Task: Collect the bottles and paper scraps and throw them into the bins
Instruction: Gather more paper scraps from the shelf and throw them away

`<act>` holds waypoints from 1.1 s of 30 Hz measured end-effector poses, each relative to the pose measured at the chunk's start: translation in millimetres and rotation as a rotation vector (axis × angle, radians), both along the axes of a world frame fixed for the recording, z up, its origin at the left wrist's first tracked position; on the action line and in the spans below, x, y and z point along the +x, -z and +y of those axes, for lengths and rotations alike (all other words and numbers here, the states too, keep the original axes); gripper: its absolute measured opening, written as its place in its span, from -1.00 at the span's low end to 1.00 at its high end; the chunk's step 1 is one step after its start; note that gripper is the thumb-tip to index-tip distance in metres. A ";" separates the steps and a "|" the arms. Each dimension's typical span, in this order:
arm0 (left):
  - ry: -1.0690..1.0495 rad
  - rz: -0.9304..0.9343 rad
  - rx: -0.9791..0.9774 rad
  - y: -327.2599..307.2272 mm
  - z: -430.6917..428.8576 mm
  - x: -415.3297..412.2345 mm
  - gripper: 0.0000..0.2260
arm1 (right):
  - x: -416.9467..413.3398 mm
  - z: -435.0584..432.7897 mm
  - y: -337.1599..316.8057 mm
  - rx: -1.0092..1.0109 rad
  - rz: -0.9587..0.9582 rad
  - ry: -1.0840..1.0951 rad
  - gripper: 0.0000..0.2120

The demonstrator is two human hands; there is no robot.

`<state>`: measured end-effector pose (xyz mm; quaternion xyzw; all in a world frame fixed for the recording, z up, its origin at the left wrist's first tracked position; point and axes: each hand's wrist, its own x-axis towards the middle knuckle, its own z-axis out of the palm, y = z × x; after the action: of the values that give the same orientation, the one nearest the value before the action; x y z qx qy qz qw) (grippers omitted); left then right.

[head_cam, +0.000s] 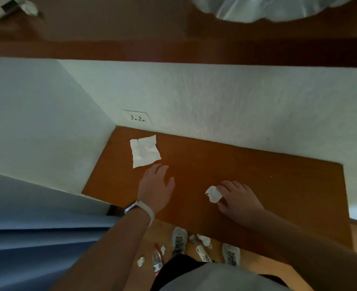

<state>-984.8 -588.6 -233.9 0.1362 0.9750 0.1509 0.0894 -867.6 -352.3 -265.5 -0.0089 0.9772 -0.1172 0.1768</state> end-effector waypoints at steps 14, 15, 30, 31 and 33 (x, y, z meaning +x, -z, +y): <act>0.016 -0.144 0.019 71.4 -76.6 -151.2 -0.53 | -32.1 -71.9 29.5 0.154 -0.200 0.355 -0.61; 0.045 -0.144 0.020 75.2 -78.4 -157.3 -0.53 | -33.9 -76.1 30.5 0.153 -0.205 0.380 -0.63; 0.315 -0.160 0.027 89.9 -80.2 -164.1 -0.74 | -32.0 -121.9 30.2 0.088 -0.181 0.628 -0.84; 0.316 -0.182 0.052 88.7 -78.8 -160.4 -0.74 | -31.1 -121.8 27.9 0.074 -0.168 0.643 -0.84; 0.305 -0.228 0.114 83.8 -73.3 -149.8 -0.75 | -28.2 -119.8 22.8 0.055 -0.134 0.683 -0.85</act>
<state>-1134.6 -661.8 -317.7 0.2690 0.9166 0.2050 0.2131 -895.8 -472.1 -288.3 0.3311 0.9127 -0.1436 0.1915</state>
